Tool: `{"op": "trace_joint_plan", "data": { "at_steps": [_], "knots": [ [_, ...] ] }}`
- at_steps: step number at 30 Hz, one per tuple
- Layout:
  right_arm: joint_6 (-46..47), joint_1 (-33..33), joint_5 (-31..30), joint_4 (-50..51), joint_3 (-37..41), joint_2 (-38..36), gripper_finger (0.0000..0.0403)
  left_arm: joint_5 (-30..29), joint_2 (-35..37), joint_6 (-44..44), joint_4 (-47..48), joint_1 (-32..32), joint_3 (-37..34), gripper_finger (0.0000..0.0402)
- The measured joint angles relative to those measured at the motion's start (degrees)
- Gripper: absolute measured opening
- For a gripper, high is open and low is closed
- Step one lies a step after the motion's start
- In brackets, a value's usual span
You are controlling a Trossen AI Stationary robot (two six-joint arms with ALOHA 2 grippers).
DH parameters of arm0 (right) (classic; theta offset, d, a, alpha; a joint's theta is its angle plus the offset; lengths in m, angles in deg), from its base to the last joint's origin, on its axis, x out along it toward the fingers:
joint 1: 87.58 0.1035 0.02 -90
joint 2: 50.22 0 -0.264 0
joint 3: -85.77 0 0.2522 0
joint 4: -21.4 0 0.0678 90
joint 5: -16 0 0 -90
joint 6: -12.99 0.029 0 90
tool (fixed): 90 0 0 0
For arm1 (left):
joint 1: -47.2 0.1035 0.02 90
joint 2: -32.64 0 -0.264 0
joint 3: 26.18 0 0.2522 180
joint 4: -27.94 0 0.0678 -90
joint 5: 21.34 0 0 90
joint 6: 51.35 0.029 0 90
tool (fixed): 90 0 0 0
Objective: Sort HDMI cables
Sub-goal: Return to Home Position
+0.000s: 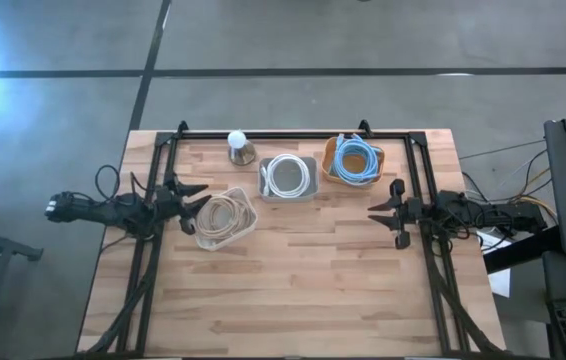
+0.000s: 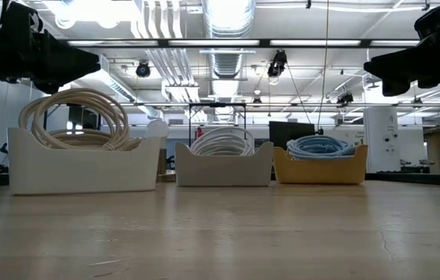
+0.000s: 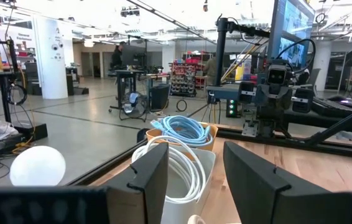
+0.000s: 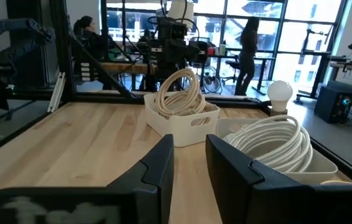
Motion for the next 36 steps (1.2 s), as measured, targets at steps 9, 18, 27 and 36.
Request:
{"op": "trace_joint_plan", "data": {
  "at_steps": [9, 18, 27, 36],
  "knots": [
    [-0.3, 0.0, 0.0, 0.0, 0.0, 0.0, 0.0078, 0.0, 0.0, 0.0, 0.0, 0.0, 0.0, 0.0161],
    [-0.4, 0.0, 0.0, 0.0, 0.0, 0.0, 0.0069, 0.0, 0.0, 0.0, 0.0, 0.0, 0.0, 0.0161],
    [-0.2, 0.0, 0.0, 0.0, 0.0, 0.0, 0.0085, 0.0, 0.0, 0.0, 0.0, 0.0, 0.0, 0.0161],
    [-0.3, 0.0, 0.0, 0.0, 0.0, 0.0, 0.0089, 0.0, 0.0, 0.0, 0.0, 0.0, 0.0, 0.0161]
  ]
}}
